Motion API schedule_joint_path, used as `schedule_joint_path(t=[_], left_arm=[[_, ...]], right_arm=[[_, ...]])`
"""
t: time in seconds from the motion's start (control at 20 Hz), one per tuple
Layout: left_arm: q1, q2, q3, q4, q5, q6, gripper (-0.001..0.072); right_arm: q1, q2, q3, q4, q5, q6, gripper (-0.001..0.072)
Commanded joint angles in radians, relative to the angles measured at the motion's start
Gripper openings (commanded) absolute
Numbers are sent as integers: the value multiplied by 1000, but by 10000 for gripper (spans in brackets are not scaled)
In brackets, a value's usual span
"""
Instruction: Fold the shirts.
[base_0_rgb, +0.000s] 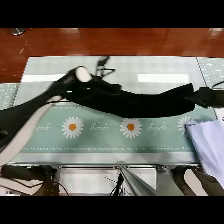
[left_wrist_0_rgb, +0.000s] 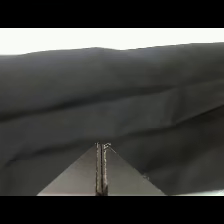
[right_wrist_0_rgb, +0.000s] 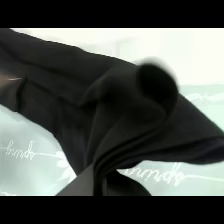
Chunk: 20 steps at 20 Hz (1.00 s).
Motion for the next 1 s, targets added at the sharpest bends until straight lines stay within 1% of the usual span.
schedule_joint_path(t=[0.0, 0.1, 0.3, 0.4, 0.5, 0.6, 0.7, 0.8, 0.95], left_arm=[[-128, -170, 192, -14, -90, -47, 25], [-198, -217, 232, -46, -111, -53, 25], [-305, -264, 238, -109, -124, -51, 26], [-321, -264, 243, -116, -153, -48, 26], [-283, -262, 287, -115, -215, -32, 26], [-186, -235, 327, -115, -275, -26, 26], [-31, -174, 327, -114, -327, -26, 26], [153, -98, 327, -87, -431, -25, 26], [379, 44, 322, 16, -556, -16, 26]], right_arm=[[0, 163, -33, 16, 26, 58, 21], [0, 189, -33, 42, 42, 62, 21], [22, 196, -33, 72, 33, 63, 21], [29, 196, -33, 73, 29, 69, 21], [29, 195, -33, 73, 29, 73, 21], [29, 195, -32, 73, 29, 79, 21], [29, 182, -24, 94, 28, 84, 21], [61, 147, -2, 131, 17, 84, 21], [272, 23, 92, 129, -43, 89, 21]])
